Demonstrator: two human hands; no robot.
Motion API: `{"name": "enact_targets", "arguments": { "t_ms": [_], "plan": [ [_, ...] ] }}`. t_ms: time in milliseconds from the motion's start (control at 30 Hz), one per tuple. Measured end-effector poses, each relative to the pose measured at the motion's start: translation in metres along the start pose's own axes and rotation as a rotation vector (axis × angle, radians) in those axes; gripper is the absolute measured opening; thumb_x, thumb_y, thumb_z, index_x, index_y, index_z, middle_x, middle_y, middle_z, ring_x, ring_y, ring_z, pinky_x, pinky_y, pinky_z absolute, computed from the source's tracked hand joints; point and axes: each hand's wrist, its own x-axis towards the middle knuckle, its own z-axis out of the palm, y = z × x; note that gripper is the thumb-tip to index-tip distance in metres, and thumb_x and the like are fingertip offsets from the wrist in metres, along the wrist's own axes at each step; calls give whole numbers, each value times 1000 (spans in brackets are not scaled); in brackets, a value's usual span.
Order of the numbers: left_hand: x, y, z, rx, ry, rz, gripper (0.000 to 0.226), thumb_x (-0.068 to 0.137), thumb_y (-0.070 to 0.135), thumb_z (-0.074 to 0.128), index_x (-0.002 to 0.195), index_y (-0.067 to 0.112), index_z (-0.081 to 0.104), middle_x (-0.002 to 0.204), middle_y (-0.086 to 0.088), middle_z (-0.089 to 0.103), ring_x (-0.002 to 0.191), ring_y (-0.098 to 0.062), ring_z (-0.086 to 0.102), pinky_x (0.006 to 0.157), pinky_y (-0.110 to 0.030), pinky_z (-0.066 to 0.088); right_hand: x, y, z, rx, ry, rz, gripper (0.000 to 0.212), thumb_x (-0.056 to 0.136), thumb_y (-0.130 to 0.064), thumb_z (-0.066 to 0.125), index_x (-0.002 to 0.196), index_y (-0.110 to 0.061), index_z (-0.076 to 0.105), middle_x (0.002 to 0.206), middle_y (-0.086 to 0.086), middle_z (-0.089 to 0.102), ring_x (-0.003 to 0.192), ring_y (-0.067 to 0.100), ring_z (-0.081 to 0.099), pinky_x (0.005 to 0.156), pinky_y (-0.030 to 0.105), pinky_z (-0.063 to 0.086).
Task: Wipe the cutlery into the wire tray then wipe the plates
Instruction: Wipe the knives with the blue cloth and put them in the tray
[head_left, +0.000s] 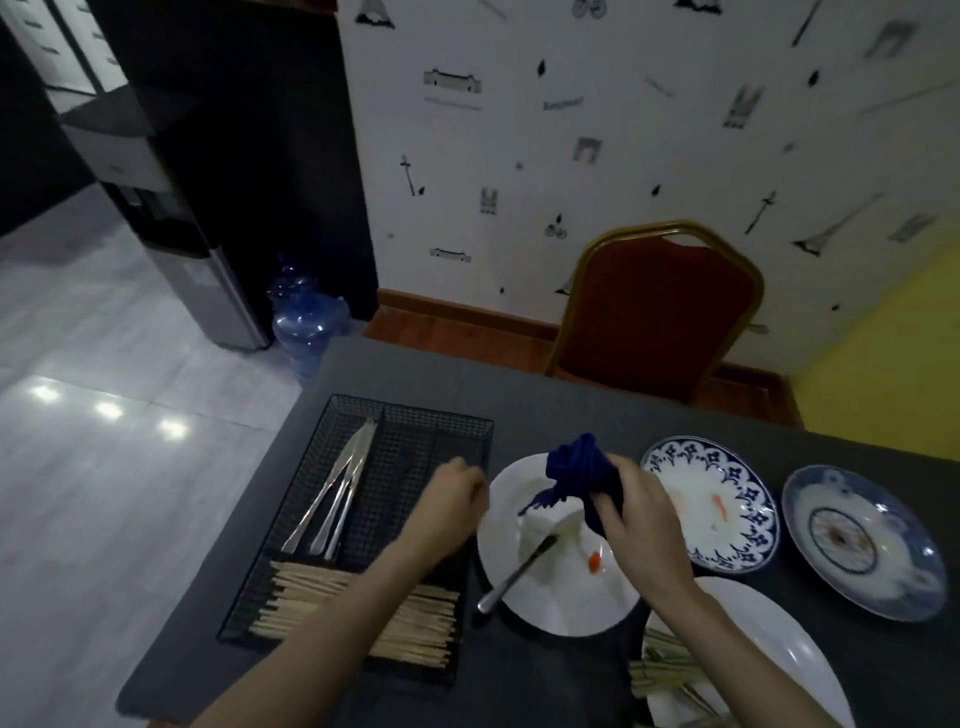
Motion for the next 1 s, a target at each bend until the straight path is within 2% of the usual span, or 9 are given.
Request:
{"name": "enact_targets", "arguments": {
  "t_ms": [100,300,400,467,533,667,800,900,1000],
  "plan": [
    [-10,44,35,300,-266,110,32,92,30,51,104,3,66,109,-15,58,104,-31,53,89,-39,46,-11,11,-17,-9,42,56,35,90,-11,56,124,-18,51,105,-8,56,96,14,50,81,32,42],
    [-22,45,61,617,-398,89,26,95,19,42,110,9,60,118,-10,56,111,-29,51,87,-38,41,-37,33,-46,-28,137,152,32,90,-12,56,121,-18,52,100,-9,57,93,11,48,78,29,40],
    [-22,44,55,463,-384,24,22,100,22,38,113,10,52,114,-6,52,101,-22,55,86,-39,46,-48,40,-52,-18,165,189,31,90,-12,56,121,-17,52,99,-9,56,92,11,50,76,27,39],
    [-20,47,47,252,-378,-39,13,101,18,35,103,12,46,98,-4,51,77,-17,54,82,-41,49,-51,44,-54,39,188,237,29,91,-14,56,119,-18,53,98,-10,58,91,10,52,74,25,39],
    [-18,49,35,-6,-379,-141,10,99,13,36,89,15,38,81,-5,56,67,-24,54,70,-42,50,-47,42,-52,126,250,286,24,92,-17,55,116,-20,54,97,-11,60,90,9,56,73,25,43],
    [-17,67,3,-335,-254,-326,22,96,11,38,81,12,54,76,-3,57,63,-17,51,54,-28,41,-25,17,-49,325,468,390,12,93,-19,54,105,-23,52,89,-10,61,82,11,59,64,18,40],
    [-17,97,-31,-386,-186,-295,35,96,11,38,73,9,64,63,0,56,54,-15,49,51,-26,37,0,-9,-49,246,394,196,25,92,-19,55,118,-20,53,97,-9,60,89,9,55,75,24,42],
    [-23,117,-44,-531,-242,-258,32,97,12,37,76,6,61,57,0,51,43,-10,42,43,-24,33,7,-29,-46,81,216,-41,36,90,-17,58,125,-18,52,108,-5,60,99,11,50,85,28,41],
    [-26,129,-54,-679,-202,-247,27,97,9,40,77,5,58,52,2,47,40,-7,38,42,-22,31,1,-43,-34,-114,102,-248,42,83,-16,63,123,-14,53,110,1,63,103,19,54,84,37,47]
  ]
}}
